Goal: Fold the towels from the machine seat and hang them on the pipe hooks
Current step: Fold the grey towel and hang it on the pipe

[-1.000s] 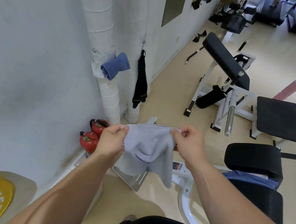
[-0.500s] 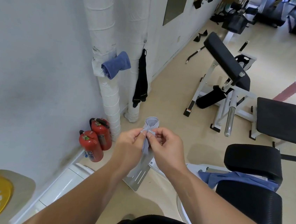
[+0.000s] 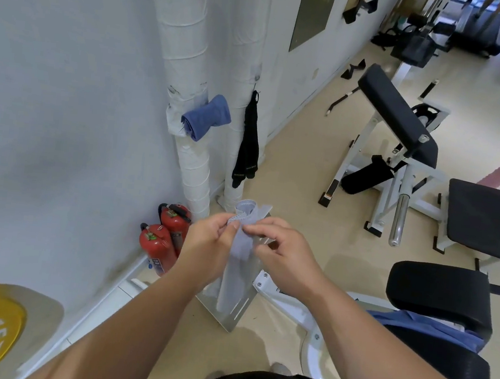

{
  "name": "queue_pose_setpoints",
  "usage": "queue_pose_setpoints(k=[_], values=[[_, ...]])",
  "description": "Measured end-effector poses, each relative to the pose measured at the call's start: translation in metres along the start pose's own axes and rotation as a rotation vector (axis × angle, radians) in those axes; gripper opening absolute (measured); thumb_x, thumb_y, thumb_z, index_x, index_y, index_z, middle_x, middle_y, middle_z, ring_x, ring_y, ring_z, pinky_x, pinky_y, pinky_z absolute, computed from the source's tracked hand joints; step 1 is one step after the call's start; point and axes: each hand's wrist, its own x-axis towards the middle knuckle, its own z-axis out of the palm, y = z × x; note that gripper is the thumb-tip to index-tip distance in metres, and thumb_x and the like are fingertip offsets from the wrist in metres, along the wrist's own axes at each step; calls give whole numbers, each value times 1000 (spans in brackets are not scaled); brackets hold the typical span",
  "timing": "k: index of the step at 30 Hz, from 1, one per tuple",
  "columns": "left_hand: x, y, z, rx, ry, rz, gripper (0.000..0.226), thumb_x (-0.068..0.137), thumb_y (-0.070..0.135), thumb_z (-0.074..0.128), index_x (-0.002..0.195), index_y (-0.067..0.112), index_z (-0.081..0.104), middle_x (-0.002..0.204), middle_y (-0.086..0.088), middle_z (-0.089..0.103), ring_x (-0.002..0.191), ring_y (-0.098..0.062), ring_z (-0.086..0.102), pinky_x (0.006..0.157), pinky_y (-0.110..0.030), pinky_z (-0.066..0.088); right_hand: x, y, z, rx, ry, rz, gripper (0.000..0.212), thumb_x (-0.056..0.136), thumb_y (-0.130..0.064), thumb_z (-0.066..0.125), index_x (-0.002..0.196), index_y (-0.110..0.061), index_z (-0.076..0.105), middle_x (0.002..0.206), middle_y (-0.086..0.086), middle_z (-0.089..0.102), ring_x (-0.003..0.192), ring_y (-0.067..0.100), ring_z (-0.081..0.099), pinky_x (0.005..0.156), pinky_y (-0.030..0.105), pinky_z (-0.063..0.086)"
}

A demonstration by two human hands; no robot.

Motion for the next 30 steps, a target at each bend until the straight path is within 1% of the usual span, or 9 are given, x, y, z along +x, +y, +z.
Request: queue_pose_setpoints(k=[4, 9, 12, 14, 17, 19, 23, 25, 30], values=[[13, 9, -5, 212, -104, 71, 23, 104, 22, 49, 94, 27, 68, 73, 13, 62, 68, -1, 52, 62, -21, 42, 30, 13, -34, -312, 46, -113, 39, 82, -15, 69, 108, -43, 66, 121, -15, 44, 104, 3, 48, 88, 13, 37], [35, 38, 0, 336, -173, 96, 21, 106, 24, 45, 101, 26, 65, 74, 16, 61, 63, 0, 59, 45, -17, 47, 74, 18, -76, -476, -329, -175, 10, 84, -32, 77, 92, -28, 74, 137, -4, 45, 127, 12, 39, 98, 25, 32], [55, 51, 7, 329, -83, 140, 22, 106, 21, 46, 96, 27, 65, 83, 12, 67, 76, -6, 62, 66, -25, 52, 104, 27, -102, -627, -471, -223, 18, 85, -43, 72, 85, -24, 73, 138, -2, 48, 128, 17, 42, 102, 32, 37], [66, 58, 12, 334, -30, 131, 23, 106, 21, 46, 94, 28, 65, 87, 6, 69, 82, -13, 64, 77, -35, 54, 122, 34, -122, -683, -551, -242, 34, 85, -49, 66, 87, -16, 71, 123, -5, 54, 111, 16, 53, 95, 36, 46], [83, 63, 18, 349, 47, 66, 23, 106, 25, 46, 93, 30, 65, 87, -1, 70, 78, -28, 70, 70, -42, 57, 148, 32, -159, -579, -540, -315, 29, 91, -42, 69, 84, -14, 68, 97, -11, 54, 84, 1, 54, 75, 27, 42], [93, 67, 25, 315, 112, 18, 23, 106, 26, 47, 95, 27, 67, 86, -7, 72, 75, -36, 71, 69, -44, 59, 163, 23, -182, -435, -519, -337, 18, 91, -35, 71, 78, -24, 67, 90, -12, 56, 83, 3, 55, 73, 23, 41], [111, 78, 43, 229, 205, -21, 23, 105, 27, 51, 98, 23, 73, 92, -13, 73, 85, -35, 69, 85, -51, 57, 194, 8, -213, -295, -512, -368, 31, 82, -46, 68, 73, -17, 61, 79, -2, 57, 74, 12, 56, 72, 38, 47], [119, 92, 54, 130, 228, -20, 25, 102, 30, 53, 99, 17, 74, 94, -19, 72, 80, -30, 66, 88, -57, 55, 206, 1, -227, -183, -523, -368, 30, 87, -32, 71, 75, -7, 59, 73, 2, 55, 69, 13, 51, 66, 37, 42], [139, 143, 63, -87, 244, 77, 23, 101, 5, 54, 103, 16, 74, 80, -15, 64, 72, -19, 59, 69, -28, 51, 224, -21, -258, 200, -499, -366, 19, 86, -13, 71, 81, -15, 53, 71, 9, 50, 69, 23, 43, 63, 36, 34]])
